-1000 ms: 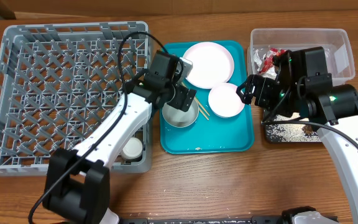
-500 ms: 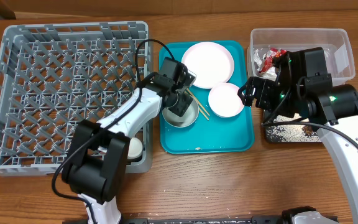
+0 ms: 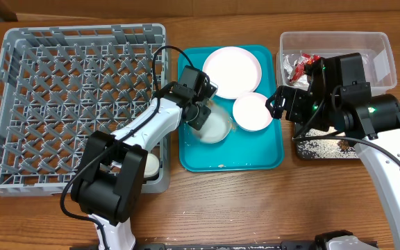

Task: Sort waste into correct bins and load items into the dishwasher
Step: 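Reach the left gripper to the grey metal bowl and grasp its rim, then lift the grey bowl with the left gripper toward the rack's back row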

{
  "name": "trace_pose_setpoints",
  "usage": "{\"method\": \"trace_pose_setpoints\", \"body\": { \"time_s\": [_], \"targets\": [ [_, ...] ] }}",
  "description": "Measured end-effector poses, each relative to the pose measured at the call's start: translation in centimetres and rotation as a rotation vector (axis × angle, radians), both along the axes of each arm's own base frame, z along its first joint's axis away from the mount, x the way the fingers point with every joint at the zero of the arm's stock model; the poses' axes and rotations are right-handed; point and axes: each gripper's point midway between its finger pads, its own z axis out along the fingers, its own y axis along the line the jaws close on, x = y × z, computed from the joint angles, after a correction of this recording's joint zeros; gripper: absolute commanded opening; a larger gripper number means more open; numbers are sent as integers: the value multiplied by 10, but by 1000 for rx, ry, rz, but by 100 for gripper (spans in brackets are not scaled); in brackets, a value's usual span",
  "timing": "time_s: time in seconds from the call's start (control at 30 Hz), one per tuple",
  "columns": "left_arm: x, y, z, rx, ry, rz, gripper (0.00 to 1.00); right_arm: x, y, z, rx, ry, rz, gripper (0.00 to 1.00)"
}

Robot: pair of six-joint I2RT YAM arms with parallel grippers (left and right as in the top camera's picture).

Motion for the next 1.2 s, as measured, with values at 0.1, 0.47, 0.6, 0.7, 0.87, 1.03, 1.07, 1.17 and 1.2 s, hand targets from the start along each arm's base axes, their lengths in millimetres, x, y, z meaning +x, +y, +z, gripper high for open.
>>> {"method": "trace_pose_setpoints", "body": {
  "time_s": [0.1,0.47,0.6,0.7,0.87,1.03,1.07,1.17,1.2],
  "targets": [
    [-1,0,4,2,14,13,4,0,0,0,0,0,0,96],
    [0,18,82,97,34,79,4,3,0,1,0,-13,2,100],
    [17,33,146,110,-112,178,4,3,0,1,0,-14,3,100],
    [31,65,195,171,-283,331,4,4,0,2,1,-18,3,100],
    [49,139,246,352,-542,685,4,13,2,8,9,-67,5,100],
    [62,180,270,440,-725,928,4,14,2,8,9,-71,6,100],
    [66,186,273,456,-760,968,4,14,3,8,9,-71,6,100],
    [77,197,272,505,-836,1057,4,14,2,8,9,-72,6,100],
    [81,200,269,527,-855,1081,4,14,3,8,9,-71,6,100]
  ]
}}
